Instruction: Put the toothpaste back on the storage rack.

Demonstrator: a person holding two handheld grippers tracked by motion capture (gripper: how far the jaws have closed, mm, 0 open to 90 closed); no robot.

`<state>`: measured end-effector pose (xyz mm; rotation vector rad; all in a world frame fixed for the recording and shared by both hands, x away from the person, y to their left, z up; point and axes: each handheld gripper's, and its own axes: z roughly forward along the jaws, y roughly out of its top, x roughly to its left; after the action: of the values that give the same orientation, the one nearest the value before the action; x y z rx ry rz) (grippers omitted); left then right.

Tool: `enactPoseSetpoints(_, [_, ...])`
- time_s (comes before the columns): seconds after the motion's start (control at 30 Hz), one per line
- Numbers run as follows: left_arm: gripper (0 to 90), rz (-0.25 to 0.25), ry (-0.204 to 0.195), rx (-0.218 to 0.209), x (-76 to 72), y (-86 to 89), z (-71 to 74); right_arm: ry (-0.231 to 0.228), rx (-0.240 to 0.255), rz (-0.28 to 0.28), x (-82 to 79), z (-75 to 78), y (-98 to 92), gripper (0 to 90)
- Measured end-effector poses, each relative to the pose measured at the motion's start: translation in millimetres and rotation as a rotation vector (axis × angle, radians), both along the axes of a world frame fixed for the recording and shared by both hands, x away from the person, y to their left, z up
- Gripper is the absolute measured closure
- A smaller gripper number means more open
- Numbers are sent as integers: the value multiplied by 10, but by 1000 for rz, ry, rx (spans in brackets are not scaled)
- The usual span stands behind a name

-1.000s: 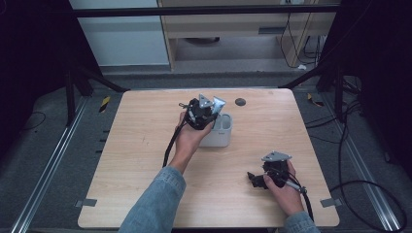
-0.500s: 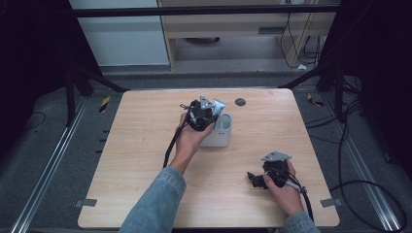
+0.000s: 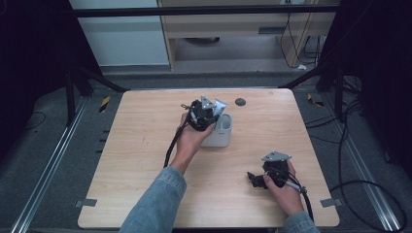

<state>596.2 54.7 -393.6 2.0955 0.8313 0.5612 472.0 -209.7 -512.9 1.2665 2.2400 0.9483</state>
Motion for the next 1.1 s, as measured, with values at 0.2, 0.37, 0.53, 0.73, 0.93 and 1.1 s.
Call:
enactPoseSetpoints(0.2, [769, 1, 2, 18, 8, -42, 5, 0, 0, 0, 0, 0, 0, 4])
enactPoseSetpoints(0.37, [769, 7, 11, 13, 21, -41, 7, 0, 0, 0, 0, 0, 0, 4])
enactPoseSetpoints(0.53, [763, 9, 14, 12, 19, -32, 5, 0, 0, 0, 0, 0, 0, 4])
enactPoseSetpoints(0.73, [761, 8, 15, 9, 11, -16, 9, 0, 0, 0, 0, 0, 0, 4])
enactPoseSetpoints(0.93, [750, 8, 16, 5, -15, -2, 3, 0, 0, 0, 0, 0, 0, 4])
enactPoseSetpoints(1.1, [737, 1, 9, 7, -82, 23, 6, 3, 3, -3, -2, 2, 2, 4])
